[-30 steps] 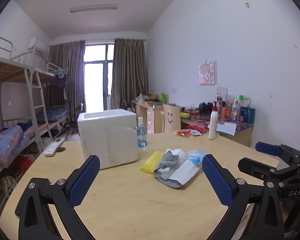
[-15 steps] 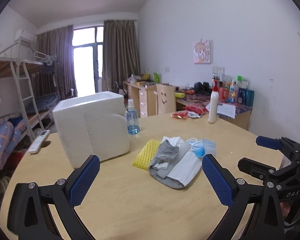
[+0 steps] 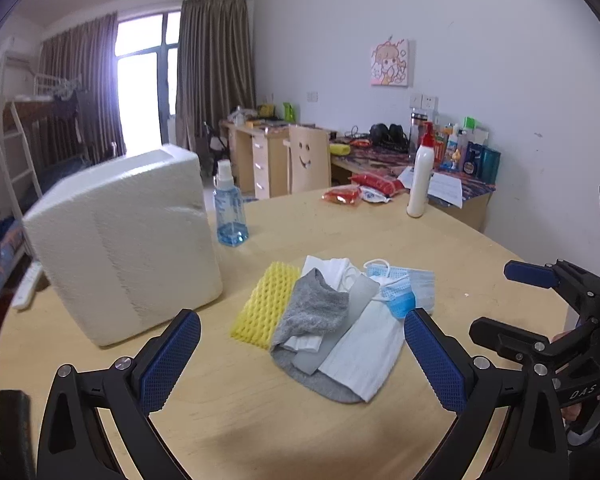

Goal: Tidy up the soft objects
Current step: 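Move both tools forward toward the pile of soft items, then close the left tool on the white translucent piece while the right tool approaches the white cloth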

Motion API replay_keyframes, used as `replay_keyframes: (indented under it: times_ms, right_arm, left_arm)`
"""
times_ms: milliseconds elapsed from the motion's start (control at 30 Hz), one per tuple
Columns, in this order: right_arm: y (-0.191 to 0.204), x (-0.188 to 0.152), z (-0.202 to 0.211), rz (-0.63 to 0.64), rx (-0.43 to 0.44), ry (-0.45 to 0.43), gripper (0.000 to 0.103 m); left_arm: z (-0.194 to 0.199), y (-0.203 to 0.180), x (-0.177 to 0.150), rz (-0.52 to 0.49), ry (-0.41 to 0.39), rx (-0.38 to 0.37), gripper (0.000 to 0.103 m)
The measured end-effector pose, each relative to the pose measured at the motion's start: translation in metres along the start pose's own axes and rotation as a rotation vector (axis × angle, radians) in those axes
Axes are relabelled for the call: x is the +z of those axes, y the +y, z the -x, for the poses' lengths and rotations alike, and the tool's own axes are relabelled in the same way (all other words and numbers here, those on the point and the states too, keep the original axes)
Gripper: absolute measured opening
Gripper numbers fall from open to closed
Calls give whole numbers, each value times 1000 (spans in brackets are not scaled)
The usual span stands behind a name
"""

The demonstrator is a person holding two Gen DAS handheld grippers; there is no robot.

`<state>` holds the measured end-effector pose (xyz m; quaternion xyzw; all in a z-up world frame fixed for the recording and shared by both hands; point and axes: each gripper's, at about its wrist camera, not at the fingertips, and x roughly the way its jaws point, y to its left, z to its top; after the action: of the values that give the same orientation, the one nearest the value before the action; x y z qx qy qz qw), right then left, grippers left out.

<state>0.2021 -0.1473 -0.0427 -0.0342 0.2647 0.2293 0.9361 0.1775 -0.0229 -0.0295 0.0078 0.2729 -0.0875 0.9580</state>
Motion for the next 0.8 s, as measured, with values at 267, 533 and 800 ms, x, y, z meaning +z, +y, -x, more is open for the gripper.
replay_keyframes:
  times_ms: [267, 533, 800]
  right_arm:
    - [-12, 12, -26, 8, 27, 70, 94]
    - [-18, 18, -62, 60, 49, 186, 89]
    - [-17, 24, -84, 154, 101, 260, 72]
  left_arm:
    - [-27, 6, 5, 23, 35, -11, 102]
    - [-46, 7, -5, 34, 108, -93, 102]
    - [-43, -14, -15, -47, 143, -220, 102]
